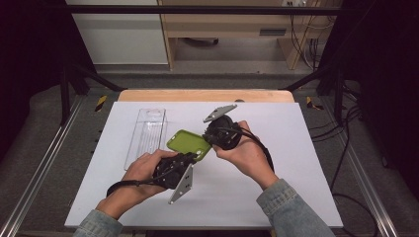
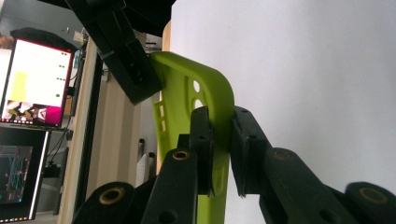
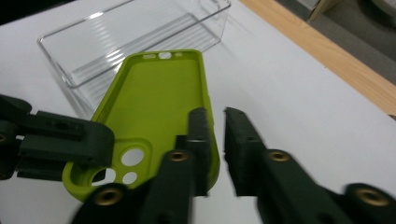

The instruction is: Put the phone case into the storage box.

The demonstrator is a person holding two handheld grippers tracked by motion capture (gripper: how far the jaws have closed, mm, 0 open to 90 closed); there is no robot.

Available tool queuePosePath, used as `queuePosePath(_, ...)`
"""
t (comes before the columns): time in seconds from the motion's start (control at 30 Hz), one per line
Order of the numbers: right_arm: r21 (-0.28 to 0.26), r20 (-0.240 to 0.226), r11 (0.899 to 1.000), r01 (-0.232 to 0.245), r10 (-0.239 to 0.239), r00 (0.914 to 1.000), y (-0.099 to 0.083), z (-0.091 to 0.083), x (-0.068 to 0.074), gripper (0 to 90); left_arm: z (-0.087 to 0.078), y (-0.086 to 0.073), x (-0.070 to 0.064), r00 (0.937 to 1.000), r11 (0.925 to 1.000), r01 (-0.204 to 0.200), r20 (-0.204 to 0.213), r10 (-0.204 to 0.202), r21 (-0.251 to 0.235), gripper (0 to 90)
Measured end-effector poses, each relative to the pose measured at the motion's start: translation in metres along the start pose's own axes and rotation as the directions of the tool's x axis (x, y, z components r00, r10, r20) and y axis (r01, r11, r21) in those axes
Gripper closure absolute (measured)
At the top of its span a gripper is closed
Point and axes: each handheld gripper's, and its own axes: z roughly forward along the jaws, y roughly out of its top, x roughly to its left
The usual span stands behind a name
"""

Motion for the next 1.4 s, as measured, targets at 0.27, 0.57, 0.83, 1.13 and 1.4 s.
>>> queuePosePath(0.27, -0.125, 0.019, 0.991, -0.045, 0.047, 0.9987, 0.003, -0.017, -0.004, 44.3, -0.001, -0.005, 0.003, 0.9991, 0.9992, 0.04, -0.014, -0.04, -0.002, 79.5)
queuePosePath(0.57, -0.29, 0.054, 0.953, -0.089, 0.109, 0.9926, -0.001, -0.044, -0.02, 24.3, -0.006, -0.015, 0.01, 0.9909, 0.9919, 0.127, -0.045, -0.127, -0.008, 79.6)
queuePosePath(0.83, -0.375, 0.087, 0.919, -0.119, 0.163, 0.9828, -0.019, -0.061, -0.039, 20.4, -0.012, -0.029, 0.017, 0.9718, 0.9762, 0.215, -0.093, -0.217, -0.031, 79.6)
queuePosePath(1.13, -0.399, 0.112, 0.906, -0.14, 0.2, 0.9734, -0.039, -0.061, -0.05, 16.7, -0.02, -0.042, 0.025, 0.9454, 0.9555, 0.291, -0.139, -0.295, -0.045, 79.6)
queuePosePath(1.4, -0.403, 0.125, 0.906, -0.133, 0.198, 0.9721, -0.057, -0.054, -0.053, 12.2, -0.026, -0.051, 0.029, 0.9196, 0.9365, 0.345, -0.177, -0.351, -0.062, 79.6)
